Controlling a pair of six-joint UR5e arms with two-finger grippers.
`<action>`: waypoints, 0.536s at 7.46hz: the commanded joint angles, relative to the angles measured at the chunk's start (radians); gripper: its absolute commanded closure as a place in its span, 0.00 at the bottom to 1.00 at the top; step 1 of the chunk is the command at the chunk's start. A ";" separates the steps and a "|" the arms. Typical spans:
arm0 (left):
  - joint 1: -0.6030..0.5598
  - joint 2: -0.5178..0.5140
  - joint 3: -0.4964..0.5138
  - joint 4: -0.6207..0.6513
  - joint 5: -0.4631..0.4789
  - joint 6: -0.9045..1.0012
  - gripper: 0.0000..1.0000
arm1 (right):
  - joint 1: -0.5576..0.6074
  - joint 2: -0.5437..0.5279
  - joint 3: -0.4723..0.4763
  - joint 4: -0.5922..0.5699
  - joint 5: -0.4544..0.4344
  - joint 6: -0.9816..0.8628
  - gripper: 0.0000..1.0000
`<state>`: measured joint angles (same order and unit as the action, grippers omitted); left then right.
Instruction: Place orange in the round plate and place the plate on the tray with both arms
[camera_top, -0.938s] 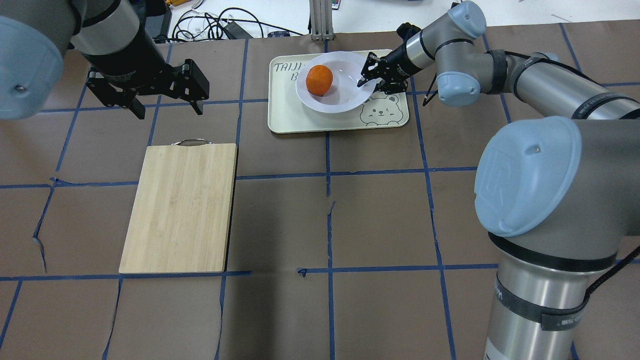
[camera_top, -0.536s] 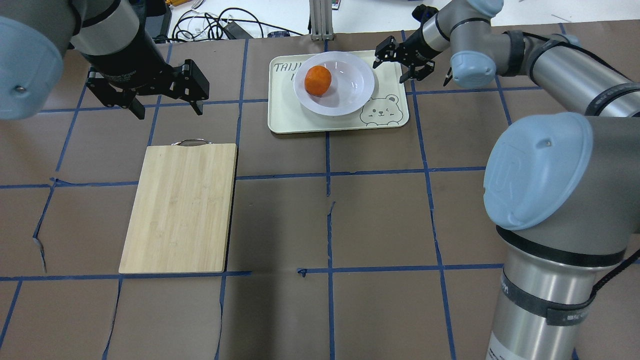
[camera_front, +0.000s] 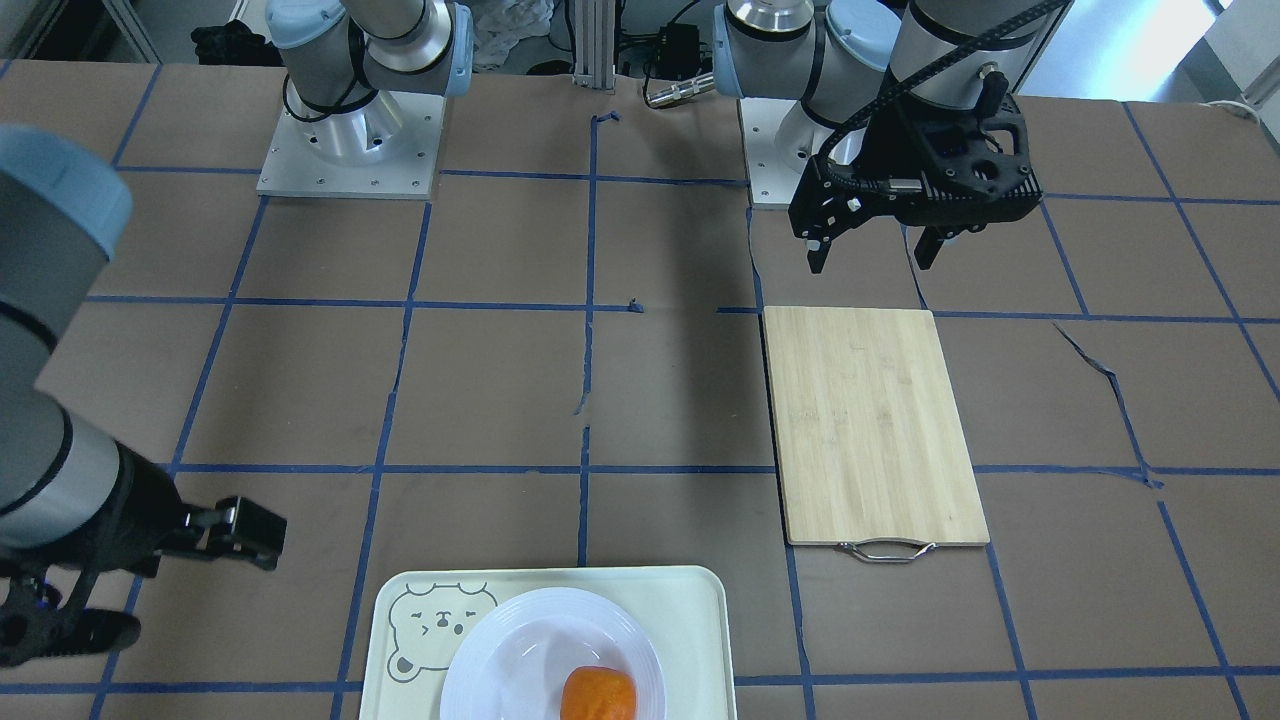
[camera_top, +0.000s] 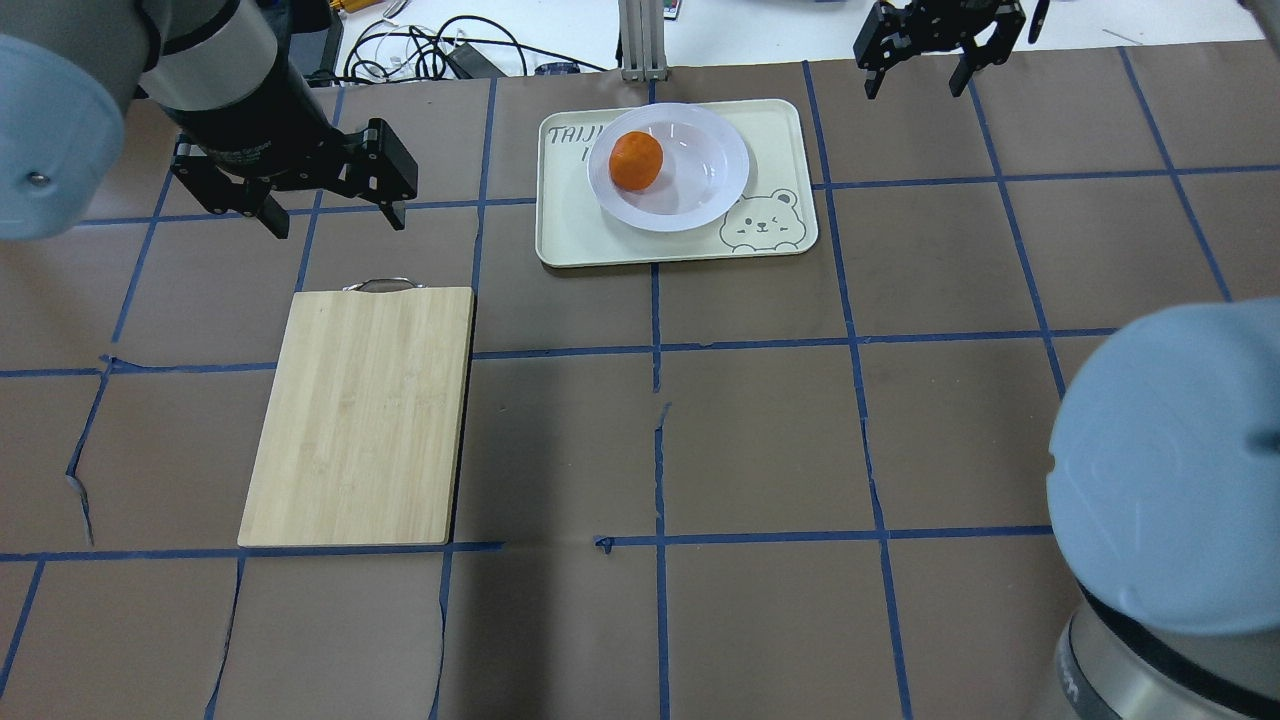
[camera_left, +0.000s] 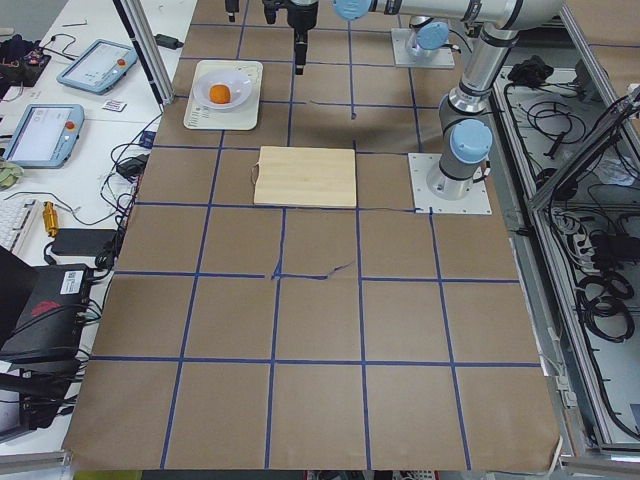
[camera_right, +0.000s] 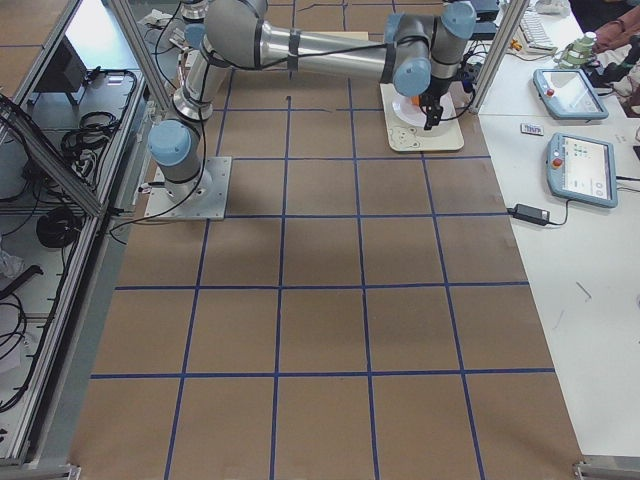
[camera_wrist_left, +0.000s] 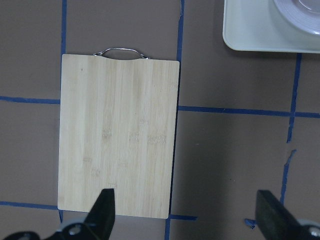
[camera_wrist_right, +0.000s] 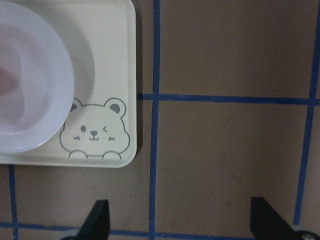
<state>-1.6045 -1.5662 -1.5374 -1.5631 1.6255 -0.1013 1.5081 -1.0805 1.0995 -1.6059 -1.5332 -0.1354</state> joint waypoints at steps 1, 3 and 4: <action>0.000 0.000 -0.001 0.000 0.001 0.000 0.00 | 0.056 -0.280 0.148 0.101 -0.035 -0.010 0.00; 0.000 0.000 -0.001 0.000 0.002 0.000 0.00 | 0.046 -0.448 0.354 0.049 -0.039 -0.026 0.00; 0.000 0.000 -0.003 0.000 0.002 0.000 0.00 | 0.058 -0.452 0.390 0.032 -0.022 -0.001 0.00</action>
<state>-1.6046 -1.5662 -1.5390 -1.5631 1.6266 -0.1012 1.5588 -1.4901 1.4120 -1.5477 -1.5673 -0.1529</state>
